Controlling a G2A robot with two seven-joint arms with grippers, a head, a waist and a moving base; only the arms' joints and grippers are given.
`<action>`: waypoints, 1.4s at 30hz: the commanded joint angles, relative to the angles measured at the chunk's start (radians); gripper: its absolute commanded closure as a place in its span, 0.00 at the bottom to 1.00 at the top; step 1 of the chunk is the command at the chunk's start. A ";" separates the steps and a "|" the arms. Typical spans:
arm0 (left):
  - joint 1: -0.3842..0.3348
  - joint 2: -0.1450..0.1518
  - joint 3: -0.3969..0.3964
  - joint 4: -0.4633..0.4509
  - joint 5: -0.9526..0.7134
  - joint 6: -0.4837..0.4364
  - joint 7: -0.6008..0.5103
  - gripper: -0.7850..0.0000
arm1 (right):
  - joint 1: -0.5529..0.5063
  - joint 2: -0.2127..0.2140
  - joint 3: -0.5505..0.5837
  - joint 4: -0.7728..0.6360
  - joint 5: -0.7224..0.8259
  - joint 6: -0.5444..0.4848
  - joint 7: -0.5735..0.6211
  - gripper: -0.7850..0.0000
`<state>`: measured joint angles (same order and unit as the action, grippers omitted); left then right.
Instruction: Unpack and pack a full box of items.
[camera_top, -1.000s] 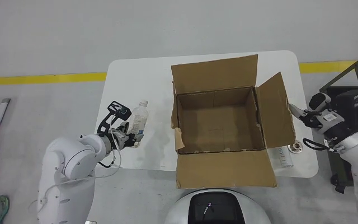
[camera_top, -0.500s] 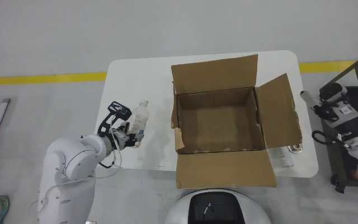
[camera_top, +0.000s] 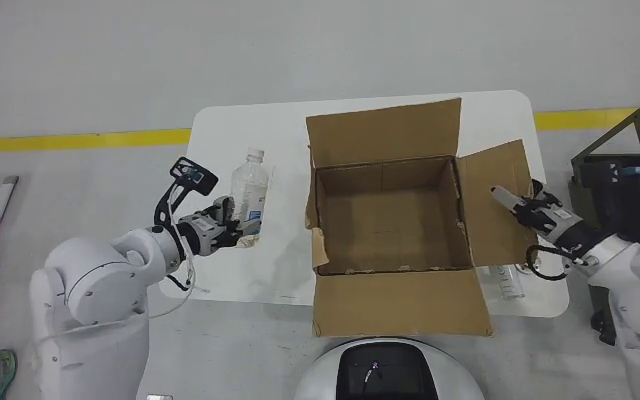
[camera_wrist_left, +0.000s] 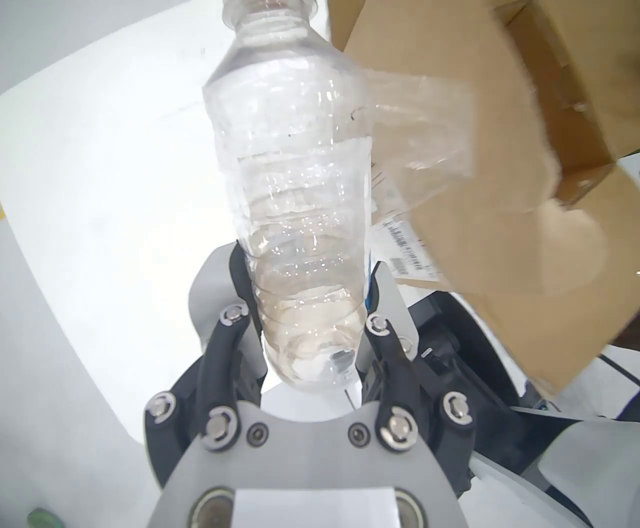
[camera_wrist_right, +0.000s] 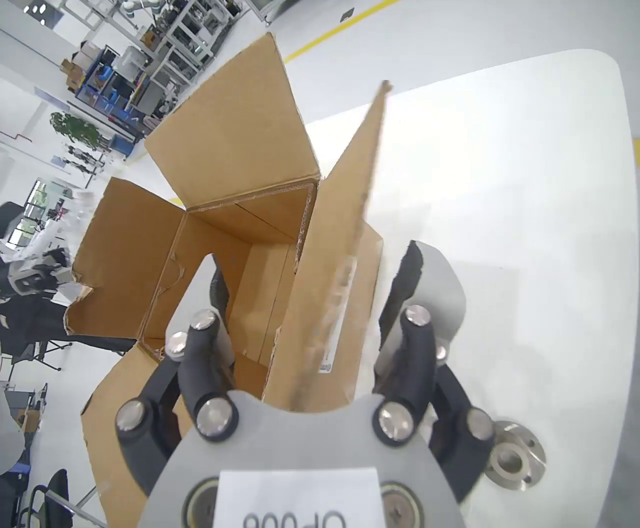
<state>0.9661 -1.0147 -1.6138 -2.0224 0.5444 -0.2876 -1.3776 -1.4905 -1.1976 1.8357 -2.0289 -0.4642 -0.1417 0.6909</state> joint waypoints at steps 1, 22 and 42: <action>-0.017 0.005 -0.015 -0.027 -0.012 0.008 -0.009 1.00 | -0.001 0.001 -0.003 0.003 -0.001 0.000 -0.007 1.00; -0.034 0.009 -0.024 -0.038 -0.040 0.017 -0.014 1.00 | -0.010 0.002 -0.013 0.007 0.020 0.016 -0.057 1.00; 0.055 0.049 -0.165 -0.034 0.001 0.054 0.064 1.00 | 0.001 0.011 0.019 0.026 0.120 0.111 -0.107 1.00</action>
<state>1.0194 -0.9680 -1.7752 -2.0542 0.5517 -0.2362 -1.3139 -1.4904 -1.1877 1.8546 -2.0026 -0.3440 -0.0287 0.5837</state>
